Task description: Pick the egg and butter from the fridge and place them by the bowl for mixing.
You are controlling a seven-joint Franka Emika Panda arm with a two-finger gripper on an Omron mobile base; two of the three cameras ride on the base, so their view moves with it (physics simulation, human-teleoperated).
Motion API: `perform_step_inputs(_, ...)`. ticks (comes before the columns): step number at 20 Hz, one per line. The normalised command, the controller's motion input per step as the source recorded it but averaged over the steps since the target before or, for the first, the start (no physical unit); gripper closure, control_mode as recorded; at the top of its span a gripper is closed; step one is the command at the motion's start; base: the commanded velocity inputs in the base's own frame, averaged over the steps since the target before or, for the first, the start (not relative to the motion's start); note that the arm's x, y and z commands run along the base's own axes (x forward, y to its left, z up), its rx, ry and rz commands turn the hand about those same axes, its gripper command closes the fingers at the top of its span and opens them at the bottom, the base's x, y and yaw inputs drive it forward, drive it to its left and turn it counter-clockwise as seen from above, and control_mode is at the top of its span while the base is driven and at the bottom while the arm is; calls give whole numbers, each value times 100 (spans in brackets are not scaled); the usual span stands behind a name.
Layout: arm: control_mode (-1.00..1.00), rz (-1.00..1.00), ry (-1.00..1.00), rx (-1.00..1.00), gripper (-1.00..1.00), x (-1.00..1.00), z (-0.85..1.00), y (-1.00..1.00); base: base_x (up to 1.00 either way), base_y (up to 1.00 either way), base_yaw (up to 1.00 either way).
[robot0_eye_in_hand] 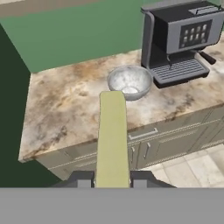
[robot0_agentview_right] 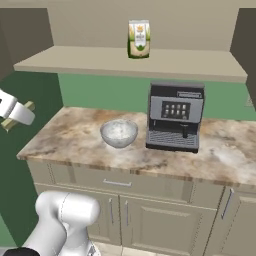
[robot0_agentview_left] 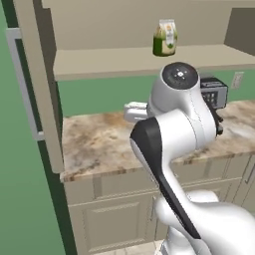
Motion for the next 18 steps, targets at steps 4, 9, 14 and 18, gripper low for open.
perform_step_inputs(4,100,0,0,0,100,0,0,0,34,-20,0)
perform_step_inputs(9,-100,1,0,1,100,0,-20,-4,5,-7,0)
perform_step_inputs(14,-100,5,0,6,100,-3,-73,-4,0,0,0)
perform_step_inputs(18,-100,3,0,2,100,0,-82,0,0,0,0)
